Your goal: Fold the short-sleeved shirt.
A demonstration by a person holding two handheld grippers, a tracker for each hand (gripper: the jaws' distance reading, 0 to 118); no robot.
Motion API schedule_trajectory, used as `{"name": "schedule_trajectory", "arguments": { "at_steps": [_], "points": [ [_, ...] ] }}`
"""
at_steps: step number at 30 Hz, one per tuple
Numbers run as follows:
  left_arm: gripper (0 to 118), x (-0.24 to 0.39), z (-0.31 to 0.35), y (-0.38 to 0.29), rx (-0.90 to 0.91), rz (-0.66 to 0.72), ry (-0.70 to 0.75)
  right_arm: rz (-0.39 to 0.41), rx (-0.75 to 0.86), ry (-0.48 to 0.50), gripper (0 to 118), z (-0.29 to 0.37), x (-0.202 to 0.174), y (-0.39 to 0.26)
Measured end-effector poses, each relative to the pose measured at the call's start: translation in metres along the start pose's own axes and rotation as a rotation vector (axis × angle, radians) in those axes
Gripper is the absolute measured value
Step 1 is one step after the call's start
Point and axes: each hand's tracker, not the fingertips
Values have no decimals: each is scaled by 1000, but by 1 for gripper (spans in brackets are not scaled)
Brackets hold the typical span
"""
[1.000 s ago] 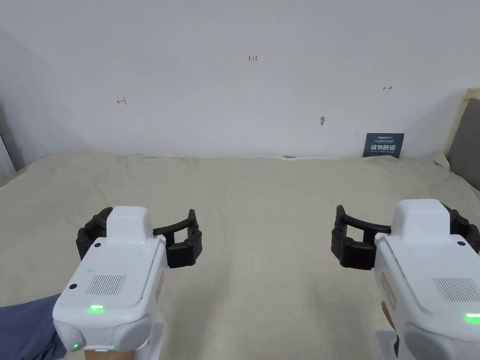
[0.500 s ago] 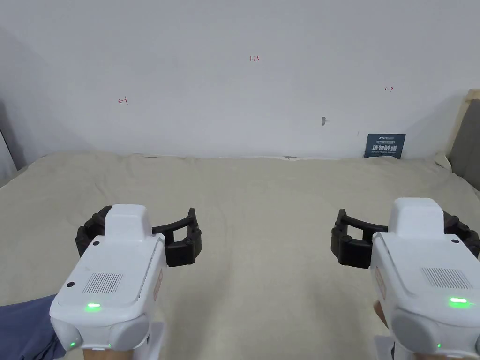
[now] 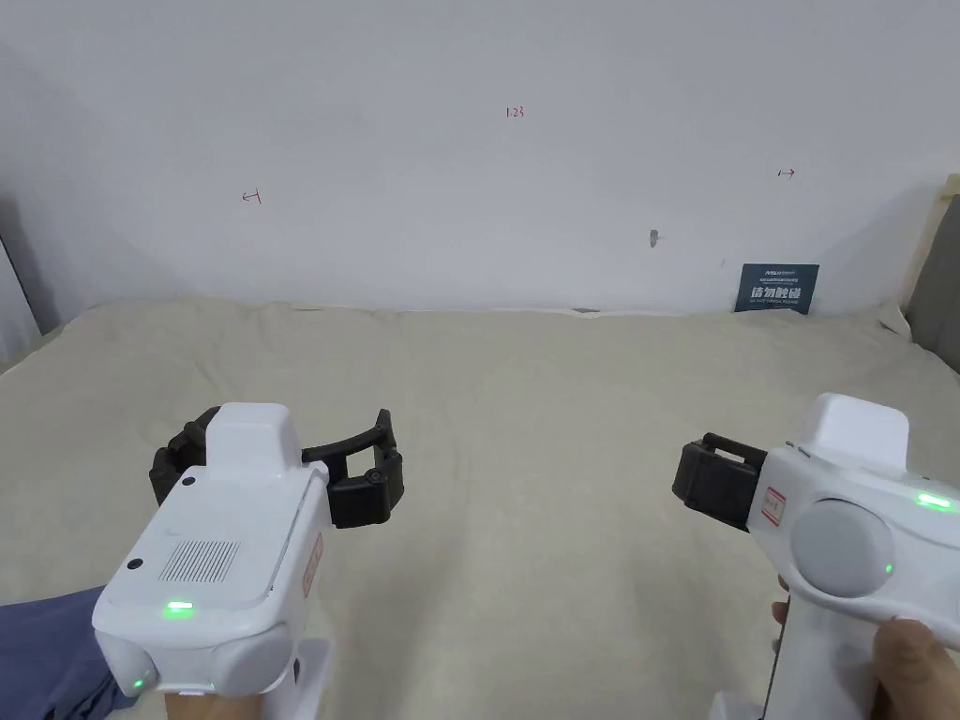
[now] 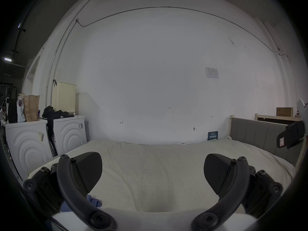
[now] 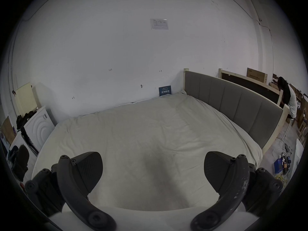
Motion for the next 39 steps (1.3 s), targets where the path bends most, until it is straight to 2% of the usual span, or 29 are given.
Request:
{"name": "schedule_trajectory", "arguments": {
  "at_steps": [5,9,17,19,22,26,30,39],
  "points": [
    [118,-1,0,-1,1,-8,1,-19,25,-1,118,3,-3,-1],
    [118,-2,0,-1,-1,-8,-1,-2,71,23,118,2,-4,0],
    [118,-5,0,-1,4,-5,2,6,67,5,118,-3,-5,4],
    [118,-5,1,-1,6,-10,4,31,83,2,118,-5,-5,5],
    [118,-5,1,-1,9,-11,6,74,138,24,118,-6,-4,4],
    [118,-5,1,0,14,-11,9,129,286,59,118,-6,-2,-7],
    [118,-5,1,0,19,-11,11,136,449,121,118,-6,2,-19],
    [118,-5,2,0,20,-10,13,178,528,138,118,-5,6,-29]
  ]
}}
